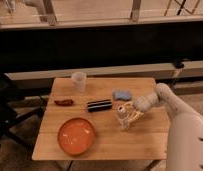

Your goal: Stand the bottle upright

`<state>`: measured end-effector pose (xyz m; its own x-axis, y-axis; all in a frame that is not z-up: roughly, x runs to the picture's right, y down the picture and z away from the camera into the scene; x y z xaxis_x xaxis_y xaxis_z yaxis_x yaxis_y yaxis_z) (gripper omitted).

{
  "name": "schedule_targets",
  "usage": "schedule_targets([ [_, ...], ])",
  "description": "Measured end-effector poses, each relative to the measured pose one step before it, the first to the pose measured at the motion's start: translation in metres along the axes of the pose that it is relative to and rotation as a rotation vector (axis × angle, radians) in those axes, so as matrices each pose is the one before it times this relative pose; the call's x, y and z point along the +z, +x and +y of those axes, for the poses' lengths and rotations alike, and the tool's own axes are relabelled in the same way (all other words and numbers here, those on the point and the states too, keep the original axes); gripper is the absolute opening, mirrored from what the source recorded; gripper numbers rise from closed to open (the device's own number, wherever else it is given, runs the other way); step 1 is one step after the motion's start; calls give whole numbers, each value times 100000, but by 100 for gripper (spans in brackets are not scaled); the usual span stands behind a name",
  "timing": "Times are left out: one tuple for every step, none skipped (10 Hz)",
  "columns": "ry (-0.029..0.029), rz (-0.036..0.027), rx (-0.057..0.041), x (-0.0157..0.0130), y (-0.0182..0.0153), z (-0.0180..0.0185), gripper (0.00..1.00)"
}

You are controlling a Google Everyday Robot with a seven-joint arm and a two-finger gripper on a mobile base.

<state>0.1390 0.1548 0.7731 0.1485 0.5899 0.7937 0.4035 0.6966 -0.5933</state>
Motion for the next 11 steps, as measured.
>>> schedule_targets([
  [-61, 107, 33, 21, 33, -10, 80],
  [-172, 527, 204, 17, 171, 41, 80],
  [390, 120, 31, -18, 42, -76, 80],
  [-59, -41, 1, 10, -13, -2, 80],
  [-52, -256, -77, 16, -75, -11, 80],
  [-53, -53, -7, 4, -9, 14, 80],
  [-67, -83, -17, 1, -25, 10, 80],
  [12, -176, -52, 1, -51, -10, 80],
  [-12, -12, -12, -3, -4, 3, 80],
  [-86, -148, 156, 46, 100, 42, 80],
  [-19, 0, -91, 3, -45, -27, 80],
])
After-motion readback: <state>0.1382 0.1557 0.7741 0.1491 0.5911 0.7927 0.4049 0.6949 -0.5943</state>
